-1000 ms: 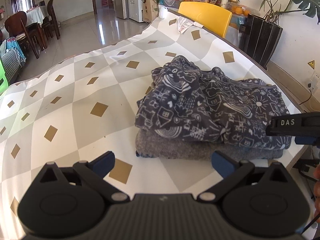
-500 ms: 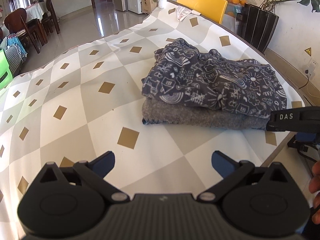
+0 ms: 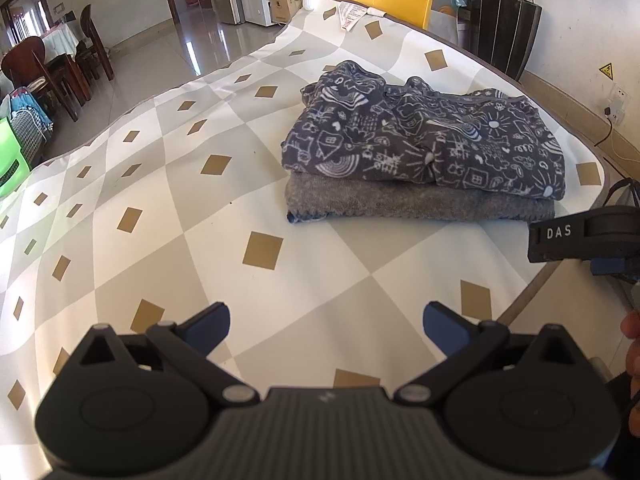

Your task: Fold clothes

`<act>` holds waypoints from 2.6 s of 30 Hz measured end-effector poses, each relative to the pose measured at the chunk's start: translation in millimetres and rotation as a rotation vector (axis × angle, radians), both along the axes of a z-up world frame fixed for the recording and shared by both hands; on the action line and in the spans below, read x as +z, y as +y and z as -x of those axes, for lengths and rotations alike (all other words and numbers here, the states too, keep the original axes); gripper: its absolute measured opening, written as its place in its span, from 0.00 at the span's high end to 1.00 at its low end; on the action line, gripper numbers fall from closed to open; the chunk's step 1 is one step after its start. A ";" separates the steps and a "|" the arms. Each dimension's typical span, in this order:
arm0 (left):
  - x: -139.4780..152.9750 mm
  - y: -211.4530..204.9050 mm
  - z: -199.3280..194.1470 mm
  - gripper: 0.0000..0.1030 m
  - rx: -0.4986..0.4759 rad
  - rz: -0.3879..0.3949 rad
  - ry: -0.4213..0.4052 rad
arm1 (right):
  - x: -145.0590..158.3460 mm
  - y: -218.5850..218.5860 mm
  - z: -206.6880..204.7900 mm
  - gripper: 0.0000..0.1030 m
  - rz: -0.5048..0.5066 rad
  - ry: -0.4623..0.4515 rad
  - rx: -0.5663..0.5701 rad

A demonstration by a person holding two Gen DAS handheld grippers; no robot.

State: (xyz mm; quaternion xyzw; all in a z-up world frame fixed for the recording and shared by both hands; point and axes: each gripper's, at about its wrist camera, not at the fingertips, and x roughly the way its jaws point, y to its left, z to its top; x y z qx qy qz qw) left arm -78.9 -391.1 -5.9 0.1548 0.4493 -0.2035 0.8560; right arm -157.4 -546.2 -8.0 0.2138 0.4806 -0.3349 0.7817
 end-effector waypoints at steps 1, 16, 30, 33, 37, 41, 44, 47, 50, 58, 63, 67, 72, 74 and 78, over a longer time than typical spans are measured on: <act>-0.6 -0.7 1.3 0.00 -0.005 -0.004 0.001 | -1.2 0.5 1.6 0.29 -0.004 0.003 -0.004; -12.9 3.5 13.3 0.00 -0.018 -0.017 0.007 | -12.6 19.4 19.2 0.29 0.017 0.015 0.016; -12.3 3.5 27.3 0.00 -0.036 -0.055 -0.043 | -12.8 29.8 29.1 0.29 0.046 -0.015 0.015; -12.2 0.9 29.5 0.00 -0.041 -0.050 -0.035 | -13.7 21.2 34.3 0.29 0.039 -0.016 -0.032; -12.2 -2.7 34.7 0.00 -0.047 -0.052 -0.033 | -15.3 17.1 37.2 0.29 0.022 -0.019 -0.049; -13.6 -7.5 42.0 0.00 -0.073 -0.075 -0.046 | -15.1 20.5 36.1 0.29 0.030 -0.015 -0.030; -16.9 -7.4 45.1 0.00 -0.083 -0.084 -0.051 | -13.7 23.8 36.5 0.29 0.039 -0.017 -0.023; -21.7 -4.3 45.1 0.00 -0.074 -0.091 -0.045 | -14.6 27.2 36.5 0.29 0.038 -0.017 -0.006; -25.0 -0.2 44.3 0.00 -0.061 -0.084 -0.030 | -16.3 30.1 35.6 0.29 0.036 -0.011 0.007; -26.9 5.5 44.1 0.00 -0.054 -0.079 -0.026 | -16.1 35.4 31.9 0.29 0.036 -0.015 0.021; -29.7 10.4 43.9 0.00 -0.048 -0.098 -0.018 | -17.2 40.8 27.6 0.29 0.043 -0.007 0.045; -31.2 16.6 42.5 0.00 -0.038 -0.096 -0.009 | -17.3 43.8 25.3 0.29 0.046 -0.007 0.052; -31.8 23.3 39.1 0.00 -0.016 -0.085 0.003 | -15.7 51.3 21.1 0.29 0.069 -0.006 0.078; -31.5 24.2 37.9 0.00 -0.010 -0.077 0.009 | -14.9 54.4 19.6 0.29 0.074 -0.006 0.091; -31.6 23.7 37.2 0.00 -0.008 -0.074 0.017 | -13.4 57.0 18.9 0.29 0.084 -0.011 0.098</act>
